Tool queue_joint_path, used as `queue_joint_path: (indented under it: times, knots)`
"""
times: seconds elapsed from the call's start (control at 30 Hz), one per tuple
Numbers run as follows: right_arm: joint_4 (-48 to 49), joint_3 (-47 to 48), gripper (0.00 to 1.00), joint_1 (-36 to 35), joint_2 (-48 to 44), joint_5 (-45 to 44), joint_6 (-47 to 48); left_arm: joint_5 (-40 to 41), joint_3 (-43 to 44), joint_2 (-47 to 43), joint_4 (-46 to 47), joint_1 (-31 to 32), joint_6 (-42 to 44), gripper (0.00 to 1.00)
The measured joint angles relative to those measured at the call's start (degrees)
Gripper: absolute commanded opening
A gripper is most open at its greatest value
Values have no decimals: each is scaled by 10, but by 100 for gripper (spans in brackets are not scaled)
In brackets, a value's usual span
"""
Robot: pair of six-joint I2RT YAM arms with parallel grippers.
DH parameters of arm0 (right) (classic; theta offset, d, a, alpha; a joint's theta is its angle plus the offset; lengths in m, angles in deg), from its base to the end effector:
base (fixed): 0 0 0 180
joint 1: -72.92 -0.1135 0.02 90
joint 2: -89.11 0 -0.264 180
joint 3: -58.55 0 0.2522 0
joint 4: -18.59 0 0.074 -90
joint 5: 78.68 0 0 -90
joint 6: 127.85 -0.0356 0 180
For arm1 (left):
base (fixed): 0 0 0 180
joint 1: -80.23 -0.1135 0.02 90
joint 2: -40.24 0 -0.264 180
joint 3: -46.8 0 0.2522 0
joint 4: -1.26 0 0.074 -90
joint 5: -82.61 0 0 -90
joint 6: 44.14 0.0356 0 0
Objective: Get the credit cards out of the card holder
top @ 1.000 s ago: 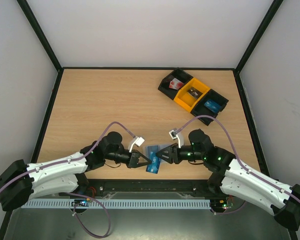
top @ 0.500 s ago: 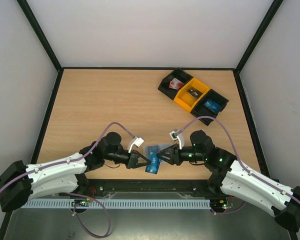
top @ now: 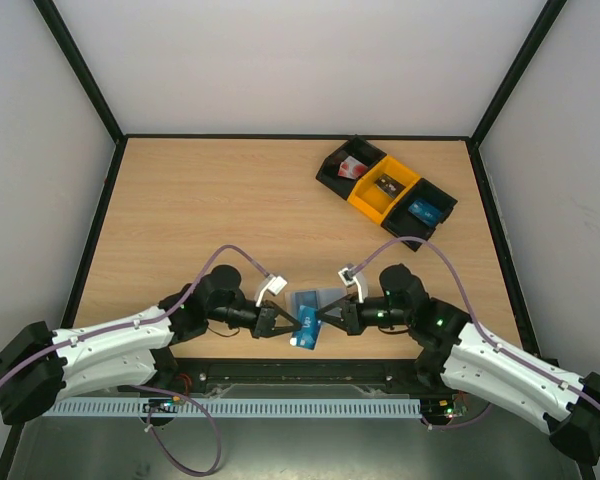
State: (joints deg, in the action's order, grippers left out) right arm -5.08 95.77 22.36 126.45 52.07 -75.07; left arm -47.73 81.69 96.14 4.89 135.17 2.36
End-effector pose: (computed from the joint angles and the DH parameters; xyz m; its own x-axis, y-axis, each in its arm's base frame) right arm 0.0803 0.1342 0.2324 -0.7875 -0.2360 -0.5694 -0.6130 0.2043 0.7632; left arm 0.0983 -0.1802 0.2115 -0.7982 0.2241 -0.5592 0.5919 0.1191 -0.7972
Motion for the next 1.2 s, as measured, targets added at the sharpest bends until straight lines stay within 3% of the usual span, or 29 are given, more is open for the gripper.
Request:
queue_joint_path:
  times: [0.07,0.2,0.37,0.63,0.87,1.0,1.2]
  knots:
    - [13,-6,2,0,-4,0,-12,1,-2,0,-2,0,0,12]
    - [58,-34,2,0,-13,-5,-46,24,-3,-9,-13,-1,0,64]
    - [106,-55,2,0,-8,-50,-97,101,14,-52,-79,-7,-4,99]
    - [125,-37,2,0,40,-225,-149,261,88,-108,-172,-19,2,100]
    - [120,30,2,4,104,-416,-158,365,96,-111,-255,-19,4,100]
    - [119,53,2,27,150,-489,-156,389,79,-103,-264,-26,4,100]
    - [118,55,2,120,165,-545,-154,388,44,-51,-262,-40,2,100]
